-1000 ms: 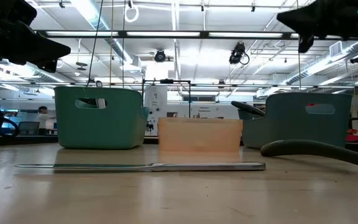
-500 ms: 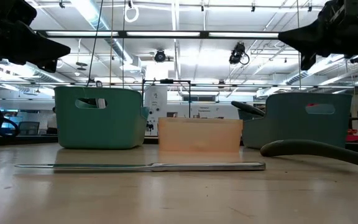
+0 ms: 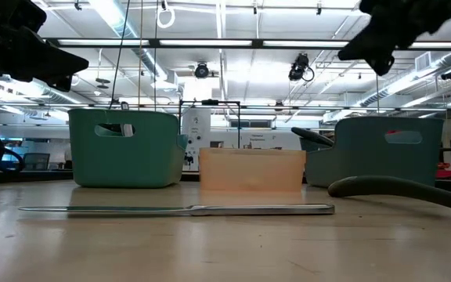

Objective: Pick & Place Kitchen Items
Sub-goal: Put the black spoon into the dark green bin

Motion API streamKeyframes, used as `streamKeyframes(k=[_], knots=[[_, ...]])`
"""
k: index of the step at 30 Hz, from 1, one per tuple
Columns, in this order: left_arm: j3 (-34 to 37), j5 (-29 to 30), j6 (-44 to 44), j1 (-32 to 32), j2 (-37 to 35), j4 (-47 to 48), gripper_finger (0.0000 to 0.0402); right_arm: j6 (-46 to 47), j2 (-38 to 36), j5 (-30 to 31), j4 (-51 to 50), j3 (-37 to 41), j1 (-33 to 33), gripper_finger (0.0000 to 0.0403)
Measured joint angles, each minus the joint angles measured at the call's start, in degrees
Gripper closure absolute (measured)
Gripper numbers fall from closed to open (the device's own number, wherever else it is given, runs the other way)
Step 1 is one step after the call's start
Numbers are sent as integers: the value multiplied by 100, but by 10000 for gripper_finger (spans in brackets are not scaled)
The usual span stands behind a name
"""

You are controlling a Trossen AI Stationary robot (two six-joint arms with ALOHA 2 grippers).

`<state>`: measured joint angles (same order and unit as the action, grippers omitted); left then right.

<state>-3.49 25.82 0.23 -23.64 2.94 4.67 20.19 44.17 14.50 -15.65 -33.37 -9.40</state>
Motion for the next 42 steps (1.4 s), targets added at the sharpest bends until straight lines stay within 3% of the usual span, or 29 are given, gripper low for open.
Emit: streamKeyframes(k=[9,13,19,23,34,42], knots=[[-3,0,0,0,0,26,384,1814,2455,276,-2246,-2285,-1033,400],[-7,0,0,0,0,48,384,2688,3436,498,-2706,-2920,-1284,396],[-7,0,-56,0,0,57,384,3351,4511,-188,-2770,-3402,-1362,389],[-7,0,-61,-2,0,61,384,3520,5000,-380,-3105,-3620,-1342,364],[-7,0,-44,-2,0,68,384,4835,5533,-706,-3887,-3743,-1220,208],[-7,0,-44,0,0,70,384,4847,6035,-843,-3895,-3743,-1087,187]])
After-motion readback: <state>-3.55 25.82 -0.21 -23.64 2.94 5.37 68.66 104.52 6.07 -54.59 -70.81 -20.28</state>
